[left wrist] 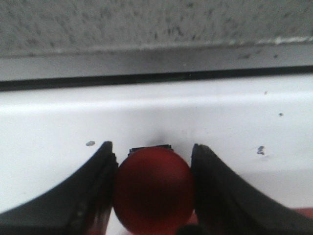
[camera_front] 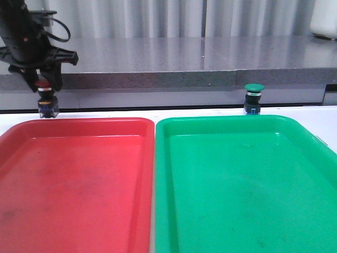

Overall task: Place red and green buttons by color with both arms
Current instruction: 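Carry the red button with the left gripper into the red tray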

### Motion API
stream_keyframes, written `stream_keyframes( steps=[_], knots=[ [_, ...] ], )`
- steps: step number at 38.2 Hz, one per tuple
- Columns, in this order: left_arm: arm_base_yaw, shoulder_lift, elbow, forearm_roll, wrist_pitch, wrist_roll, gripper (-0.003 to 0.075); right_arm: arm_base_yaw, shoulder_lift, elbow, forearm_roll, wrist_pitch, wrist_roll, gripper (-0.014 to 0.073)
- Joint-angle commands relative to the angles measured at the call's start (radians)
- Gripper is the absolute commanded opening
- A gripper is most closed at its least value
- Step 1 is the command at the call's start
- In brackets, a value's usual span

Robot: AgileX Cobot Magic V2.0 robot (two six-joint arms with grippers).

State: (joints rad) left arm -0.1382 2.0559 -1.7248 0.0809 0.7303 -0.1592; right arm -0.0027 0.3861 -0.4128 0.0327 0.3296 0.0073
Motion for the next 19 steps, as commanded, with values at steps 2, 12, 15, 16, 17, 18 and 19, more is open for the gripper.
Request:
stream_keyframes(
  steps=[2, 12, 15, 16, 17, 18, 19],
  knots=[
    [-0.02, -0.21, 0.035, -0.002, -0.043, -0.007, 0.0085, -0.005, 0.012, -0.034, 0.002, -0.081, -0.007, 0.059],
    [-0.198, -0.561, 0.547, -0.015, -0.171, -0.041, 0.0085, -0.005, 0.012, -0.034, 0.002, -0.081, -0.007, 0.059],
    [-0.244, -0.599, 0.635, -0.018, -0.202, -0.041, 0.0085, -0.005, 0.012, -0.034, 0.002, -0.081, -0.007, 0.059],
    [-0.252, -0.603, 0.656, -0.018, -0.211, -0.041, 0.0085, -0.005, 0.012, -0.034, 0.002, -0.081, -0.007, 0.059],
    [-0.271, -0.608, 0.688, -0.018, -0.231, -0.041, 0.0085, -0.005, 0.012, -0.034, 0.002, -0.081, -0.007, 0.059],
    [-0.284, -0.608, 0.714, -0.018, -0.243, -0.041, 0.0085, -0.005, 0.012, -0.034, 0.002, -0.081, -0.007, 0.059],
    [-0.294, -0.606, 0.742, -0.018, -0.257, -0.046, 0.0085, -0.005, 0.012, -0.034, 0.002, -0.081, -0.007, 0.059]
  ],
)
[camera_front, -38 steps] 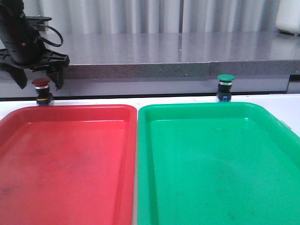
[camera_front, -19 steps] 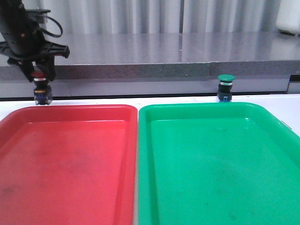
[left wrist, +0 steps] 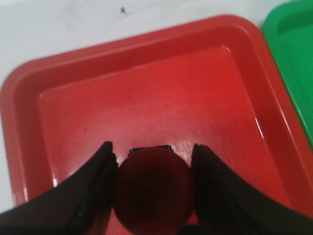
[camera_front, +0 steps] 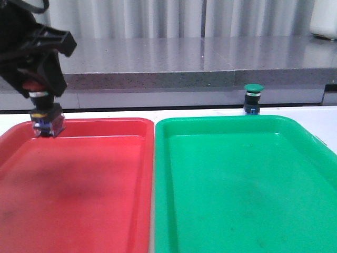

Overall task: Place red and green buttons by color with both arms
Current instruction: 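Carry the red button with the left gripper into the red tray, then open the left gripper and lift it away from the button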

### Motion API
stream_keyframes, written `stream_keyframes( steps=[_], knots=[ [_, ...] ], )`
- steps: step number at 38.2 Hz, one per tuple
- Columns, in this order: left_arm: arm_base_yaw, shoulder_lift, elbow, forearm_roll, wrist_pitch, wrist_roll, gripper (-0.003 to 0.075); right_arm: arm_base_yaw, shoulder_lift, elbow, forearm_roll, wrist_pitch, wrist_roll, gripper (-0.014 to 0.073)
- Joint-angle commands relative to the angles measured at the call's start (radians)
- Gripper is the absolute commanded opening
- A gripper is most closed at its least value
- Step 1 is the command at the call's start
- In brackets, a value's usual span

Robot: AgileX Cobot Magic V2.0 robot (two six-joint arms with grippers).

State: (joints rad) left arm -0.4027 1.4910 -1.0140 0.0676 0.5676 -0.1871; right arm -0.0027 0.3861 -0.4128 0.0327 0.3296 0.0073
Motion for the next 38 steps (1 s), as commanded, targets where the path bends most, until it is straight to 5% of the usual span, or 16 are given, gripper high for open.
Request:
stream_keyframes(
  steps=[1, 13, 30, 38],
  knots=[
    [-0.034, -0.037, 0.047, -0.004, -0.101, -0.031, 0.0085, -0.005, 0.012, -0.034, 0.002, -0.081, -0.007, 0.059],
    [-0.036, 0.028, 0.103, -0.004, -0.135, -0.039, 0.0099, -0.005, 0.012, -0.034, 0.002, -0.081, -0.007, 0.059],
    [-0.046, 0.007, 0.097, -0.044, -0.134, -0.039, 0.0518, -0.005, 0.012, -0.034, 0.002, -0.081, -0.007, 0.059],
    [-0.054, -0.125, 0.036, -0.001, -0.073, -0.035, 0.0517, -0.005, 0.012, -0.034, 0.002, -0.081, -0.007, 0.059]
  ],
)
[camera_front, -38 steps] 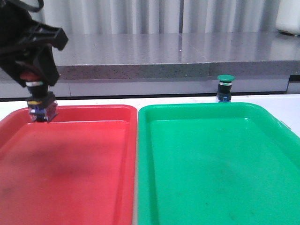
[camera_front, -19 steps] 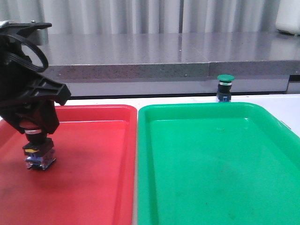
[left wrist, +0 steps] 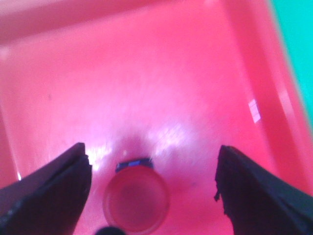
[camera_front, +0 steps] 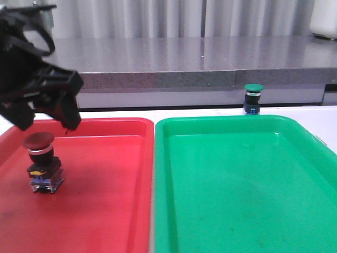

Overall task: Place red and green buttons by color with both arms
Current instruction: 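Open the left gripper and lift it away from the button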

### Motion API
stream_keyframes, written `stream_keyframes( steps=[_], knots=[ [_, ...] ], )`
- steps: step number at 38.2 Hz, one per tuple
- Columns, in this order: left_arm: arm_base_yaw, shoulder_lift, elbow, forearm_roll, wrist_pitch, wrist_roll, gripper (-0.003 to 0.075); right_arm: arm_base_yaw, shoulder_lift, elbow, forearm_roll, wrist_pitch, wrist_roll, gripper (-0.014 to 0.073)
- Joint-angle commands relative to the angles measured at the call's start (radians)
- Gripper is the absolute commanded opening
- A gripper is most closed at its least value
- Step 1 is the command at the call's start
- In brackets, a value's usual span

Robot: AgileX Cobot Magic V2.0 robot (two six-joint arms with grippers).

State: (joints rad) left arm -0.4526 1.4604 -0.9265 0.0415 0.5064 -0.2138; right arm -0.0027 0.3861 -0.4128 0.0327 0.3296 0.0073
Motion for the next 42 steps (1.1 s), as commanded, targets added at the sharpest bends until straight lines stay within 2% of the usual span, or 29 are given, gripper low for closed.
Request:
stream_keyframes(
  steps=[1, 5, 13, 18, 24, 29, 36, 42],
  knots=[
    [0.005, -0.118, -0.056, 0.034, -0.005, -0.009, 0.0508, -0.005, 0.012, -0.034, 0.002, -0.081, -0.007, 0.059],
    [0.064, -0.201, -0.059, 0.056, 0.051, -0.009, 0.0394, -0.005, 0.012, -0.034, 0.002, -0.081, -0.007, 0.059],
    [0.262, -0.41, 0.017, 0.063, 0.091, -0.01, -0.0022, -0.005, 0.012, -0.034, 0.002, -0.081, -0.007, 0.059],
    [0.336, -0.592, 0.144, 0.063, 0.062, -0.01, -0.002, -0.005, 0.012, -0.034, 0.002, -0.081, -0.007, 0.059],
    [0.336, -0.871, 0.357, 0.015, -0.057, -0.01, -0.002, -0.005, 0.012, -0.034, 0.002, -0.081, -0.007, 0.059],
    [0.336, -1.058, 0.479, 0.015, -0.091, -0.01, -0.002, -0.005, 0.012, -0.034, 0.002, -0.081, -0.007, 0.059],
    [0.336, -1.214, 0.544, 0.02, -0.082, -0.01, -0.002, -0.005, 0.012, -0.034, 0.002, -0.081, -0.007, 0.059],
    [0.336, -1.263, 0.555, 0.02, -0.084, -0.01, -0.002, -0.005, 0.012, -0.034, 0.002, -0.081, -0.007, 0.059]
  ],
)
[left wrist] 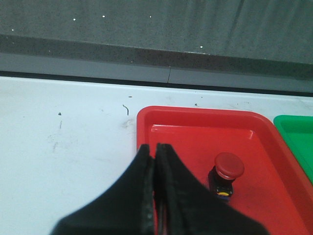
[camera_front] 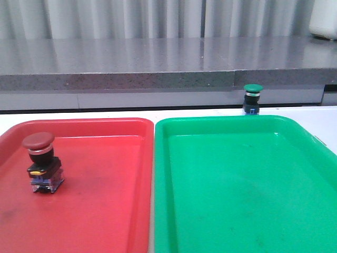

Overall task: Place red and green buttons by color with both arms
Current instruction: 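Open the left gripper and lift it away from the button, then lower the right gripper onto the green-capped button and grasp it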

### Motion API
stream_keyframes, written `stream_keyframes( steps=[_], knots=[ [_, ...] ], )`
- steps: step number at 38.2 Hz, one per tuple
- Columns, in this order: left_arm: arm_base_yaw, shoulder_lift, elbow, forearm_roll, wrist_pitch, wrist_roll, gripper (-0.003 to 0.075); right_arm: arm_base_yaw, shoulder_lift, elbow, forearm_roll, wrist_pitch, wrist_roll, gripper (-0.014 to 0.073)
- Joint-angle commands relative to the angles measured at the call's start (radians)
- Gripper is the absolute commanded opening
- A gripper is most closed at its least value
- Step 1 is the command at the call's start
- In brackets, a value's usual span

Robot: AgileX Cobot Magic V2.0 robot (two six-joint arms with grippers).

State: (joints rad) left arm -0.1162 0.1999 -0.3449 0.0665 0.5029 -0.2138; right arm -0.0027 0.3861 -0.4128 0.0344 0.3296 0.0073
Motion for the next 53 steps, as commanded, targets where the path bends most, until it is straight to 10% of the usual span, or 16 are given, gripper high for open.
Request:
stream_keyframes(
  steps=[1, 26, 53],
  knots=[
    [0.0, -0.003, -0.027, -0.005, -0.082, -0.01, -0.002, -0.005, 0.012, -0.034, 0.0, -0.081, -0.007, 0.059],
    [0.0, -0.003, -0.027, -0.005, -0.087, -0.01, -0.002, -0.005, 0.043, -0.035, 0.001, -0.195, -0.007, 0.059],
    [0.0, -0.003, -0.027, -0.005, -0.087, -0.01, -0.002, 0.154, 0.983, -0.558, 0.001, -0.189, -0.007, 0.059]
  ],
)
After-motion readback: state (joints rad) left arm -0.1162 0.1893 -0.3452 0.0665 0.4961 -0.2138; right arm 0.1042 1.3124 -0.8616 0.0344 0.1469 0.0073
